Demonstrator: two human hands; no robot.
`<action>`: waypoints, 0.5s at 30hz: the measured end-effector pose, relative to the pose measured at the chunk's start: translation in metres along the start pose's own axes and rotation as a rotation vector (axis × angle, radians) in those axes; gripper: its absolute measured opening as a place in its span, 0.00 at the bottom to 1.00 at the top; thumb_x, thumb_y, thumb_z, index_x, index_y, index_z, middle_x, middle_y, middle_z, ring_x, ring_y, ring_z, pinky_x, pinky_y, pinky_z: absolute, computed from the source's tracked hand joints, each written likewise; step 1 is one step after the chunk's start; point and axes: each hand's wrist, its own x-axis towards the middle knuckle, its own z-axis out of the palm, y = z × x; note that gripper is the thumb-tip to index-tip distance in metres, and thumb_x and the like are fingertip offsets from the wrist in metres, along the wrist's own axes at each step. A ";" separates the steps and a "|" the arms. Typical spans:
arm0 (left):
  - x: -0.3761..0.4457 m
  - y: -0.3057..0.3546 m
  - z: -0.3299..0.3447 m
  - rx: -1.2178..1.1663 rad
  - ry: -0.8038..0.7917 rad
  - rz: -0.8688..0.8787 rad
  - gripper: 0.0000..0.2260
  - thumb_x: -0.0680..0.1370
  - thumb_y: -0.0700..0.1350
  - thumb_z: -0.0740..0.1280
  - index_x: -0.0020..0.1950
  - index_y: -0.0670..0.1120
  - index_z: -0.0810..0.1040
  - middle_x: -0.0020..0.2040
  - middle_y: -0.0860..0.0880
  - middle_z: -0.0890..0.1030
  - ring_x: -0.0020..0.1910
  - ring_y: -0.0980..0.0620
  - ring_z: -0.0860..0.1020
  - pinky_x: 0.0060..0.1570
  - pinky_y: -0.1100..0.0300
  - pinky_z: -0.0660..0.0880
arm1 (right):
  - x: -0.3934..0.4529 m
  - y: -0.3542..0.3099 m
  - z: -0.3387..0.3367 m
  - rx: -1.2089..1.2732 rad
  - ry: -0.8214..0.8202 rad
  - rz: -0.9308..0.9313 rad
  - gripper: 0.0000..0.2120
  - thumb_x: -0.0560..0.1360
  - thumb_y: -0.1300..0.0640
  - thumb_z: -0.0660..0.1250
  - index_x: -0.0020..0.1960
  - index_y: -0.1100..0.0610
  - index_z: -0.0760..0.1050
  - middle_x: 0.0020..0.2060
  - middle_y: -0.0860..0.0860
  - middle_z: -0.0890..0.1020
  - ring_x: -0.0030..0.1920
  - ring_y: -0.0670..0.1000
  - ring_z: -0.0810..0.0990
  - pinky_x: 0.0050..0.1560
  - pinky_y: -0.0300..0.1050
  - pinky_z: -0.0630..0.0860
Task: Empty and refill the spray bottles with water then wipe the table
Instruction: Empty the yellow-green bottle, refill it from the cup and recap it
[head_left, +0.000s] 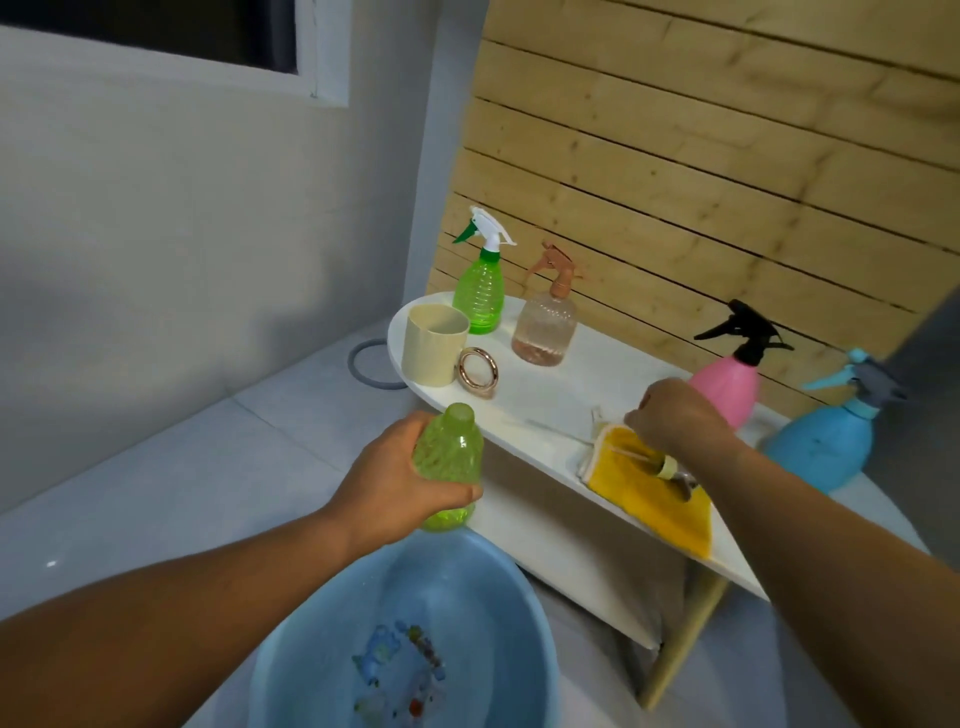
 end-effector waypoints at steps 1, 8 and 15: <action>0.000 0.003 0.004 -0.009 0.003 0.000 0.30 0.64 0.55 0.85 0.62 0.58 0.78 0.54 0.57 0.84 0.52 0.59 0.82 0.54 0.56 0.81 | -0.004 0.009 0.003 -0.007 0.019 0.034 0.07 0.78 0.53 0.68 0.47 0.57 0.77 0.41 0.53 0.79 0.39 0.54 0.79 0.35 0.46 0.75; -0.001 0.018 0.022 -0.018 -0.006 0.021 0.29 0.59 0.60 0.82 0.58 0.61 0.78 0.52 0.60 0.84 0.51 0.62 0.83 0.55 0.56 0.81 | -0.019 0.038 0.023 0.101 0.022 0.189 0.17 0.79 0.44 0.66 0.56 0.57 0.70 0.47 0.56 0.81 0.46 0.58 0.83 0.52 0.55 0.82; -0.003 0.026 0.032 -0.002 -0.023 0.036 0.31 0.58 0.64 0.81 0.59 0.62 0.77 0.53 0.62 0.84 0.52 0.61 0.82 0.54 0.56 0.82 | -0.017 0.035 0.024 0.205 -0.001 0.313 0.15 0.80 0.52 0.64 0.60 0.61 0.70 0.56 0.61 0.71 0.51 0.63 0.80 0.56 0.58 0.82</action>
